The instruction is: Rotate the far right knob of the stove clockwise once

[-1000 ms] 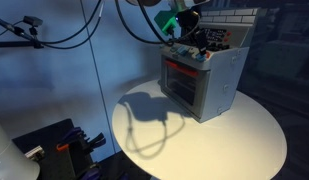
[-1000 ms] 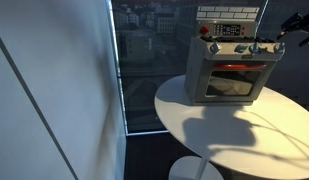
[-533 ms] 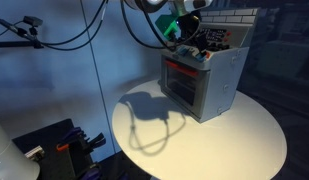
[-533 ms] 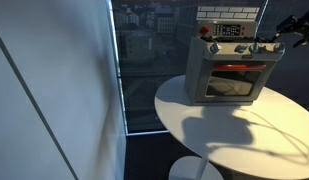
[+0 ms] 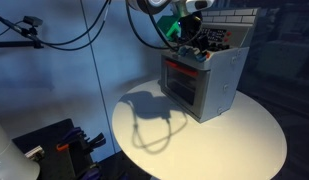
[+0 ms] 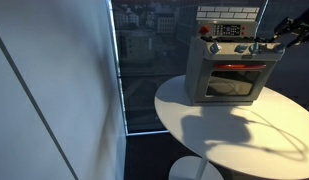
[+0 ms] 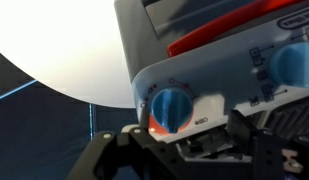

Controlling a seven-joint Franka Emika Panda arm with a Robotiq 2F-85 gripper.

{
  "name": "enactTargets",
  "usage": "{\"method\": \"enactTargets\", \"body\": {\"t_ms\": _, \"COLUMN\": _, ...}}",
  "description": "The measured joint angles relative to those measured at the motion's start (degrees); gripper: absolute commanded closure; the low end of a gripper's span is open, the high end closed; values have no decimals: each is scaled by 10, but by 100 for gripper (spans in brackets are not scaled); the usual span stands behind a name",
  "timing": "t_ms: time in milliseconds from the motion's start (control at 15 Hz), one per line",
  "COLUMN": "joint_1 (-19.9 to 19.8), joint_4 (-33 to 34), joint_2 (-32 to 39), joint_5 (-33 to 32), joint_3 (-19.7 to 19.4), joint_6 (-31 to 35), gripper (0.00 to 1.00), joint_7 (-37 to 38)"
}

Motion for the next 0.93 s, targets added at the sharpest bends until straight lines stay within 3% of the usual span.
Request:
{"method": "enactTargets", "body": {"t_ms": 333, "joint_1": 0, "joint_4": 1, "joint_2": 1, "joint_5": 0, "joint_3": 0, "joint_6": 0, "gripper": 33, "joint_7": 0}}
{"method": "enactTargets", "body": {"t_ms": 400, "joint_1": 0, "joint_4": 2, "joint_2": 2, "joint_5": 0, "joint_3": 0, "joint_6": 0, "gripper": 31, "joint_7": 0}}
{"method": "enactTargets", "body": {"t_ms": 933, "joint_1": 0, "joint_4": 3, "joint_2": 3, "joint_5": 1, "joint_3": 0, "joint_6": 0, "gripper": 41, "joint_7": 0}}
